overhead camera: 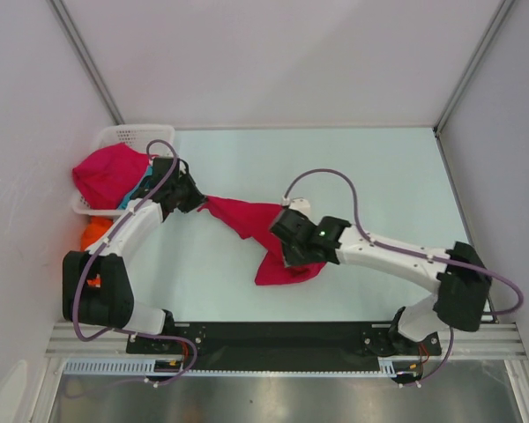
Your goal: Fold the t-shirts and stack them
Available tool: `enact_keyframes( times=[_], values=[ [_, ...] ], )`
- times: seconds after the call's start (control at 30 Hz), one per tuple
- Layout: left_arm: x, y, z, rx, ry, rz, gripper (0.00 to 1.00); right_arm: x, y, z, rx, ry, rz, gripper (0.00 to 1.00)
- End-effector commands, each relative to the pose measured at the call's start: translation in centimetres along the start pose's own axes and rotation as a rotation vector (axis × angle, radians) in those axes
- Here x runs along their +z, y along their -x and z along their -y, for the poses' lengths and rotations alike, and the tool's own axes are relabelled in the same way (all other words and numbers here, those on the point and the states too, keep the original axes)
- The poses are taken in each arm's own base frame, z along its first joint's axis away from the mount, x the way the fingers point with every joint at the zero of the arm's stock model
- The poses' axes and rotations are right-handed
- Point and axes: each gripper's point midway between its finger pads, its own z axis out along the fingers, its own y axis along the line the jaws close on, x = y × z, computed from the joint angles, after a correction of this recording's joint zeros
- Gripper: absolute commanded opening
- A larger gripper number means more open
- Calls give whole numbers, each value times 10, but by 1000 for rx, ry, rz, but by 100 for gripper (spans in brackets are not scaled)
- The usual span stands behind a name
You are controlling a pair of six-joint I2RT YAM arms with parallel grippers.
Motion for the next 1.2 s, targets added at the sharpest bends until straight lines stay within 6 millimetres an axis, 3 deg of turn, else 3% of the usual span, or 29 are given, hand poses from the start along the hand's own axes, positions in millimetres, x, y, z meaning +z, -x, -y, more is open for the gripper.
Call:
enact_keyframes(
  times=[0.0, 0.1, 0.2, 0.63, 0.83, 1.17],
  values=[
    [-8, 13, 10, 11, -49, 46, 0, 5, 27, -61, -78, 117, 58, 45],
    [-7, 13, 12, 13, -56, 43, 0, 16, 23, -81, -114, 141, 34, 45],
    [-5, 13, 14, 12, -67, 39, 0, 28, 15, -89, -130, 147, -2, 45],
    [-5, 11, 24, 21, -123, 24, 0, 75, -1, -107, -201, 115, -97, 45],
    [-7, 11, 20, 18, -122, 29, 0, 87, -7, -106, -232, 87, -123, 44],
    [-8, 11, 16, 7, -130, 29, 0, 85, -7, -89, -225, 43, -118, 42]
  ],
)
